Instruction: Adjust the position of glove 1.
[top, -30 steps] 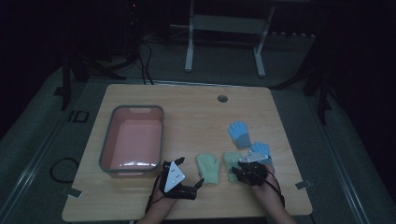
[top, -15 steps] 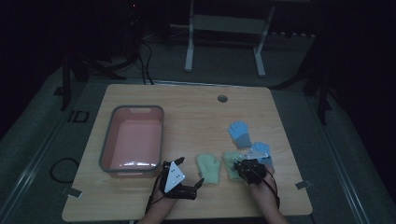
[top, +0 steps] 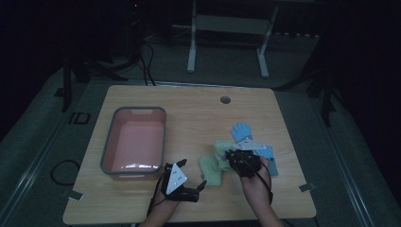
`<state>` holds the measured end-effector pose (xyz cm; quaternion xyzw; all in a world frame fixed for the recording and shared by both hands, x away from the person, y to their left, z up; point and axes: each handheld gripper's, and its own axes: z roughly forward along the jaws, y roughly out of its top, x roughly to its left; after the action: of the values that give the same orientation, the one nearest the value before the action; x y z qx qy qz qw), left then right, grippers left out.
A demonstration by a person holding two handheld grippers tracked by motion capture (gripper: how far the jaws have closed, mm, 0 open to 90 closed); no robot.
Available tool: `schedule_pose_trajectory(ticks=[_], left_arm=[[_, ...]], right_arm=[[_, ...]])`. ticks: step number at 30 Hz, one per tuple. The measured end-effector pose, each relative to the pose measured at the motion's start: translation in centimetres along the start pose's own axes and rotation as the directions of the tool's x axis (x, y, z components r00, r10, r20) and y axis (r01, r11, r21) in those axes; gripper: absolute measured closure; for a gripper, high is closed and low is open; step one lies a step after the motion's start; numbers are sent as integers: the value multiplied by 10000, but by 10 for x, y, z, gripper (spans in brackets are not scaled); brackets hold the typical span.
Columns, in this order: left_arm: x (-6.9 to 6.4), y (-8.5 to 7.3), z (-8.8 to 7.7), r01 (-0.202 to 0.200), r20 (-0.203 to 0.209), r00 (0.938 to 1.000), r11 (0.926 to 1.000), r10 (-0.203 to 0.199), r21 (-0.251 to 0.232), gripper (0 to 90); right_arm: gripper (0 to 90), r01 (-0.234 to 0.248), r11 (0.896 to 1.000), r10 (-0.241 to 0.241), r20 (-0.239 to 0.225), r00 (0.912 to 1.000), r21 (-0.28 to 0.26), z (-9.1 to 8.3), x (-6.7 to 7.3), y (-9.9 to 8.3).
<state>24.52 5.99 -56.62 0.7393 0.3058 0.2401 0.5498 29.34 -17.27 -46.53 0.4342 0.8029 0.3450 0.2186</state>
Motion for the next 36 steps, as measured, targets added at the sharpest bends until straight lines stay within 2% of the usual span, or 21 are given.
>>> schedule_pose_trajectory(ticks=[2,6,12,16,18,21,25,30,36], left_arm=[[0,0,0,-46,-16,10000,10000,46,-9,10],[-1,0,-1,-146,-34,9999,9999,146,-31,9],[0,0,-1,0,29,10000,10000,0,-50,9],[0,0,-1,-10,62,10000,10000,10,-34,9],[0,0,-1,-1,65,10000,10000,1,-31,9],[0,0,-1,-1,70,10000,10000,1,-30,9],[-1,0,0,-41,28,10000,10000,41,-1,10],[-5,0,0,-404,-138,9991,9991,402,-107,10],[-3,0,1,-77,-71,9999,9999,76,-118,10]], right_arm=[[847,-59,9999,63,-307,9995,116,6,8,3],[847,85,9994,-70,-442,9990,341,16,22,4],[846,363,9970,-333,-445,9985,689,27,37,-5],[846,263,9945,-215,-478,9986,1017,35,40,-16],[845,350,9932,-303,-434,9986,1107,38,42,-20],[844,319,9919,-272,-398,9988,1226,42,43,-24],[833,252,9889,-159,-642,9978,1461,52,43,-32],[816,30,9907,96,-916,9957,1361,52,40,-34],[704,-277,9949,406,-1340,9902,967,40,29,-30]])
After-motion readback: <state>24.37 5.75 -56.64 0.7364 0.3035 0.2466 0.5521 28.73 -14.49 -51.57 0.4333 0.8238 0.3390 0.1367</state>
